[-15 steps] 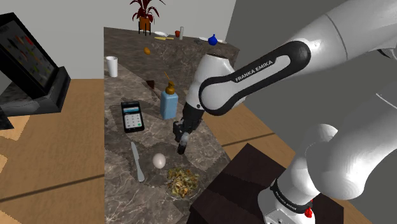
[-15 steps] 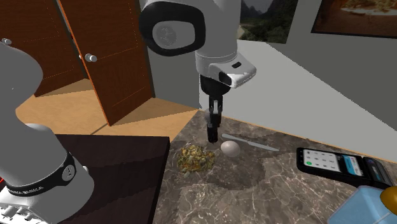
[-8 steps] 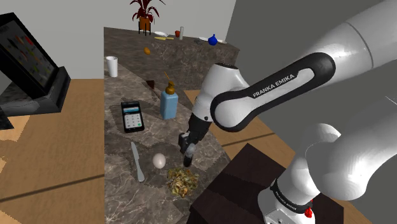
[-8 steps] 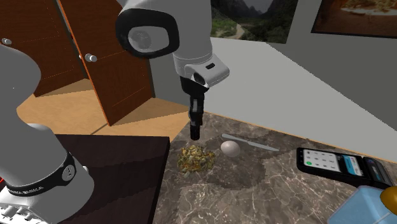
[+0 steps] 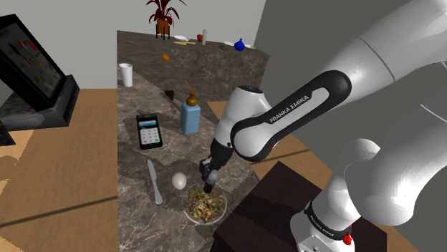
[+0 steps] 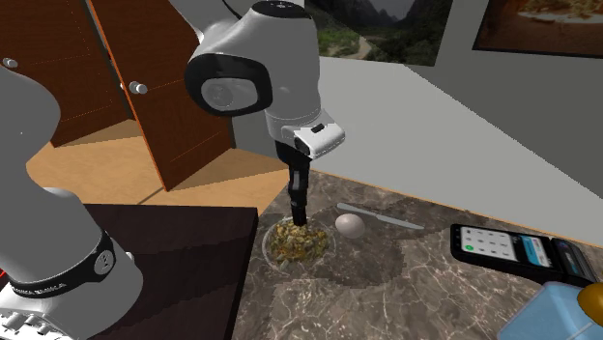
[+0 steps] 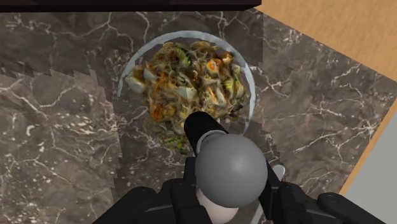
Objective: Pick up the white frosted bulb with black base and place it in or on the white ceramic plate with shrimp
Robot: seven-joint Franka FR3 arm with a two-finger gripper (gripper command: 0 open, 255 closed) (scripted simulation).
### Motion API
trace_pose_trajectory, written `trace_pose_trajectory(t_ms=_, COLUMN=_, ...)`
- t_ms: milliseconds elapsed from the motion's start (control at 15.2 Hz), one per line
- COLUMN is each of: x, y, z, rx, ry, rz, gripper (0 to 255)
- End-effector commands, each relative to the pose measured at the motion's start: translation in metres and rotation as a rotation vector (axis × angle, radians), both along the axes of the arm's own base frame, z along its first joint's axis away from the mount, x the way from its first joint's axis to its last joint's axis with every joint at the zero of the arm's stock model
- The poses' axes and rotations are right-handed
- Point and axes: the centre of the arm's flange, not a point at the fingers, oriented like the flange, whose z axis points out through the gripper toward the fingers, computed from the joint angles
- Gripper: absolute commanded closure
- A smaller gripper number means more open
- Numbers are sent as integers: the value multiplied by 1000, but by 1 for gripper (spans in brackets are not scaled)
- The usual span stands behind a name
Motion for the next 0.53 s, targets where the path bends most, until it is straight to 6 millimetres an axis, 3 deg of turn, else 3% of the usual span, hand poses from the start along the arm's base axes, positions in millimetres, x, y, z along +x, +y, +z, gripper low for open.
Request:
trace_pose_trajectory(t_ms=0, x=1, y=1, z=-11, rx=0, ry=-1, rz=0, gripper=255)
trace_pose_trajectory(t_ms=462, x=1, y=1, z=-40, rx=0, ry=-1, rz=0, gripper=255)
